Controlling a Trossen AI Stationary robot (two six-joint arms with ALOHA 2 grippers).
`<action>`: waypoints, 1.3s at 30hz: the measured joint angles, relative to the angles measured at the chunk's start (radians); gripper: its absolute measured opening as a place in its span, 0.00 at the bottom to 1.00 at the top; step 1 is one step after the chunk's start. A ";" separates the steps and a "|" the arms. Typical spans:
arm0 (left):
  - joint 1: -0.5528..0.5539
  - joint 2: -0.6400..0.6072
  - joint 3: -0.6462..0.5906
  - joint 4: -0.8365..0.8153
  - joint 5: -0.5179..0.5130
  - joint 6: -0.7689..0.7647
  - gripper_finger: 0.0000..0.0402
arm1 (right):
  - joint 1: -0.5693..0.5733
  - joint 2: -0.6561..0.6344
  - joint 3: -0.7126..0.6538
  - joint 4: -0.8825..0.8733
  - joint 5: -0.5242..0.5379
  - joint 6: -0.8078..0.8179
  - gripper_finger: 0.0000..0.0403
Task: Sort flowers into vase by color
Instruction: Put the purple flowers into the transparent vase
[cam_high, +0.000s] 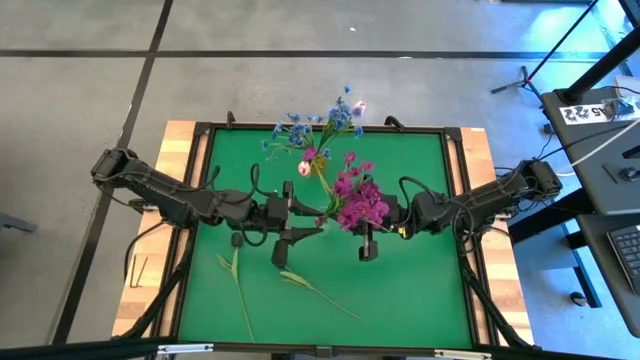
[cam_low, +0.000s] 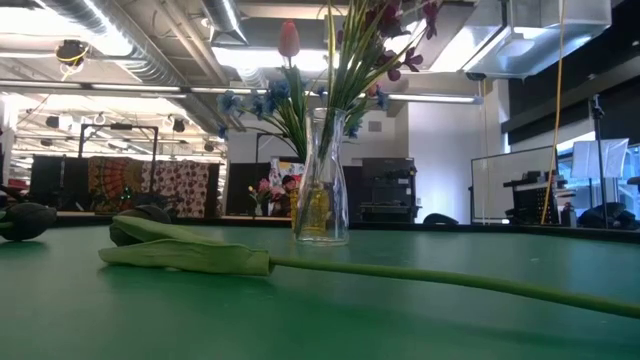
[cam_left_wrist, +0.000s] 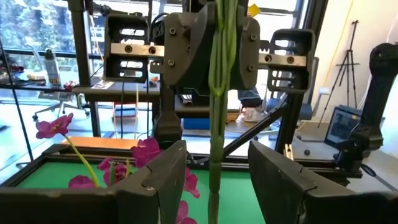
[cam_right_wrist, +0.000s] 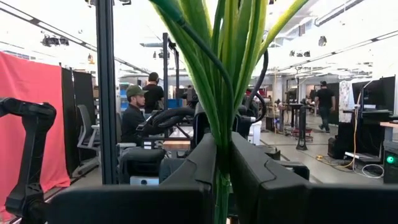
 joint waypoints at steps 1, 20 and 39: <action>0.000 0.000 0.000 0.003 0.000 -0.002 0.41 | 0.000 0.000 0.000 0.000 0.000 0.000 0.07; 0.006 0.000 -0.001 -0.005 0.000 -0.003 0.16 | 0.001 0.035 0.000 0.034 0.001 0.003 0.07; -0.011 -0.029 -0.004 -0.014 -0.060 0.007 0.02 | 0.002 -0.012 0.000 -0.104 -0.068 -0.007 0.43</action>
